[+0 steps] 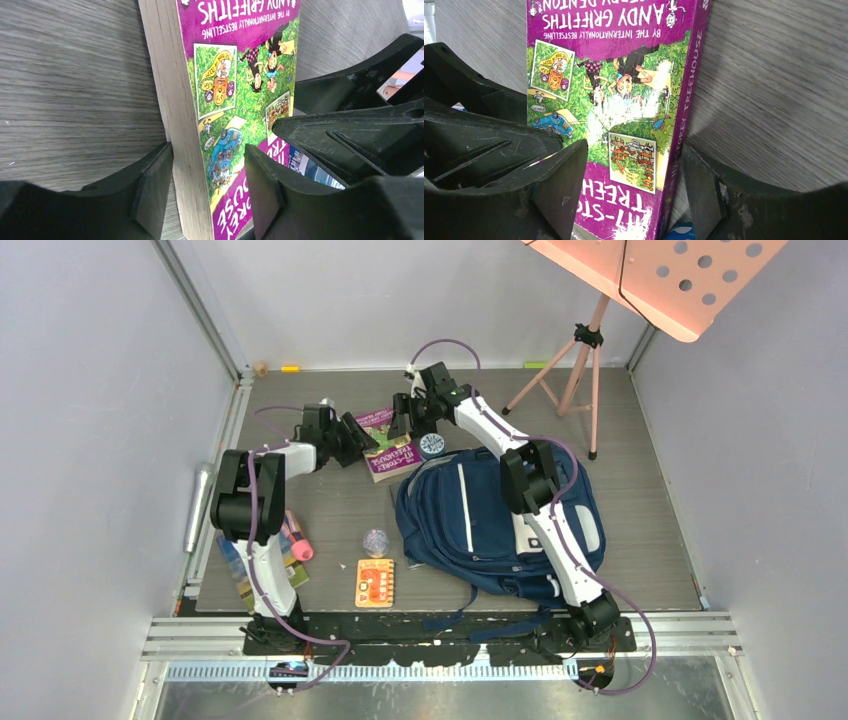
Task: Pack the student bag
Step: Pick up the book from the center of the board.
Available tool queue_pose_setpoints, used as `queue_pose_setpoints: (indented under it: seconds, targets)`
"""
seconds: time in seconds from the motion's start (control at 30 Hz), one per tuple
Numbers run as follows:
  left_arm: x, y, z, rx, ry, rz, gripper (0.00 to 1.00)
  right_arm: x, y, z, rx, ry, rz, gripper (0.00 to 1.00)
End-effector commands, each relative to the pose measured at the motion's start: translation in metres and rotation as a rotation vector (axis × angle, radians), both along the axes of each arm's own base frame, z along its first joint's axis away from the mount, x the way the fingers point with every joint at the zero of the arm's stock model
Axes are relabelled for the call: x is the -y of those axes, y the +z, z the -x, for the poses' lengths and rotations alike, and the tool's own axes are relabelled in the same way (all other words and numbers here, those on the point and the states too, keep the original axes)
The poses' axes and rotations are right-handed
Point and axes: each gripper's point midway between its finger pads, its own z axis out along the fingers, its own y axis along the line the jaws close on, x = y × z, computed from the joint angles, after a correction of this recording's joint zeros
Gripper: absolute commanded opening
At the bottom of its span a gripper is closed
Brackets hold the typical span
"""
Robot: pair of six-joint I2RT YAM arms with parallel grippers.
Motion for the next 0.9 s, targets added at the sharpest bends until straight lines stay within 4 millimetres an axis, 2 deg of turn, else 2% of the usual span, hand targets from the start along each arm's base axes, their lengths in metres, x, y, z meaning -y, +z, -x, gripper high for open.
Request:
queue_pose_setpoints:
  seconds: [0.0,0.2,0.37,0.43,0.53,0.57,0.6,0.63,0.67,0.7,0.73,0.77,0.8,0.87]
  targets:
    - [0.043,0.021,0.002,0.073,-0.112,0.105,0.52,-0.048,0.0,0.045,-0.077,0.117,-0.086,0.73]
    - [0.046,0.035,0.003,0.117,-0.106,0.131,0.33,-0.05,0.001,0.048,-0.079,0.119,-0.088,0.72]
    - [0.045,0.046,0.004,0.146,-0.106,0.135,0.08,-0.049,0.002,0.048,-0.07,0.112,-0.077,0.7]
    - [0.044,0.051,0.006,0.155,-0.1,0.132,0.0,-0.047,0.008,0.044,-0.048,0.1,-0.072,0.69]
    - [0.038,0.059,0.012,0.175,-0.074,0.119,0.0,-0.04,0.007,0.038,-0.018,0.06,-0.036,0.67]
    - [0.035,0.064,0.014,0.192,-0.066,0.114,0.0,-0.04,0.018,0.035,0.006,0.051,-0.042,0.67]
    - [0.033,0.072,0.016,0.215,-0.06,0.109,0.0,-0.037,0.016,0.034,0.01,0.035,-0.03,0.67]
    - [0.029,0.078,0.018,0.236,-0.053,0.107,0.0,-0.036,0.028,0.031,0.035,0.029,-0.04,0.67]
    - [0.026,0.09,0.02,0.266,-0.045,0.112,0.0,-0.033,0.028,0.03,0.037,0.017,-0.035,0.69]
    - [0.022,0.099,0.023,0.288,-0.035,0.119,0.0,-0.033,0.042,0.027,0.065,0.01,-0.046,0.73]
    - [0.017,0.105,0.025,0.302,-0.022,0.122,0.0,-0.03,0.044,0.026,0.073,-0.001,-0.039,0.76]
    - [0.011,0.113,0.028,0.319,-0.006,0.126,0.0,-0.029,0.058,0.024,0.099,-0.005,-0.05,0.81]
    - [0.006,0.12,0.031,0.334,0.009,0.129,0.0,-0.026,0.06,0.023,0.107,-0.011,-0.045,0.84]
    - [-0.004,0.136,0.036,0.371,0.027,0.135,0.0,-0.024,0.077,0.022,0.136,-0.012,-0.058,0.89]
